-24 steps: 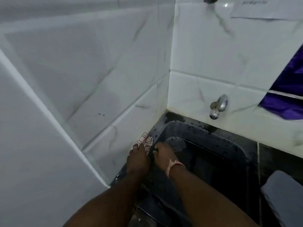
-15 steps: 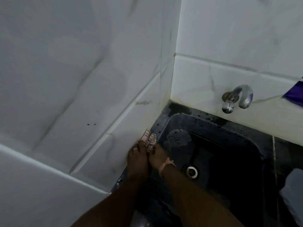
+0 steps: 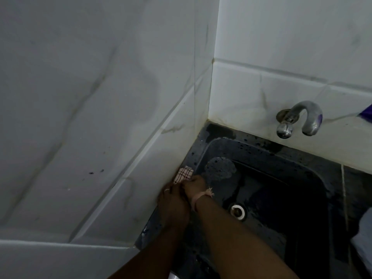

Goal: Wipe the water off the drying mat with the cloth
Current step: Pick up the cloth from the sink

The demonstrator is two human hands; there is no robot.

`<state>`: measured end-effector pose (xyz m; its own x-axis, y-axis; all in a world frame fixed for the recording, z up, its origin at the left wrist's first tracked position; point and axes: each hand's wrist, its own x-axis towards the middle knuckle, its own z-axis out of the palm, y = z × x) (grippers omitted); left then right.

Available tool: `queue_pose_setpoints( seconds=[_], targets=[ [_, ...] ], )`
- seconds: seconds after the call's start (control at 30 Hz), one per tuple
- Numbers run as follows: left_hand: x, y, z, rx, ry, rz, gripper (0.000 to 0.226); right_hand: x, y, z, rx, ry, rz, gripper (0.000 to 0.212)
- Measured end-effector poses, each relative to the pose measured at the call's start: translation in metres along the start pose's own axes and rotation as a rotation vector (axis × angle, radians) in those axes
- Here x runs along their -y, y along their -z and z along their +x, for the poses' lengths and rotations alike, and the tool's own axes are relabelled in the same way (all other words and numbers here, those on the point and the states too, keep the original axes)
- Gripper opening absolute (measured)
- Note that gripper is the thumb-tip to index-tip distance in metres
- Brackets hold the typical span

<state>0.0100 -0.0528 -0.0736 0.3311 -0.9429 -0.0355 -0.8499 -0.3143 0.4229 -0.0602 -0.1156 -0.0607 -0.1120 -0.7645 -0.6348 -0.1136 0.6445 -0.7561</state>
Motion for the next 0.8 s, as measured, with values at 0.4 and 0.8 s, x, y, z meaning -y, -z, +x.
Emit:
queue_pose_setpoints(
  seconds=[0.4, 0.8],
  targets=[
    [-0.068, 0.021, 0.03, 0.446, 0.343, -0.878, 0.028, 0.003, 0.079, -0.012, 0.021, 0.159, 0.26, 0.029],
    [-0.171, 0.005, -0.041, 0.706, 0.497, -1.351, 0.039, -0.02, 0.19, -0.072, -0.252, 0.448, 0.148, 0.022]
  ],
)
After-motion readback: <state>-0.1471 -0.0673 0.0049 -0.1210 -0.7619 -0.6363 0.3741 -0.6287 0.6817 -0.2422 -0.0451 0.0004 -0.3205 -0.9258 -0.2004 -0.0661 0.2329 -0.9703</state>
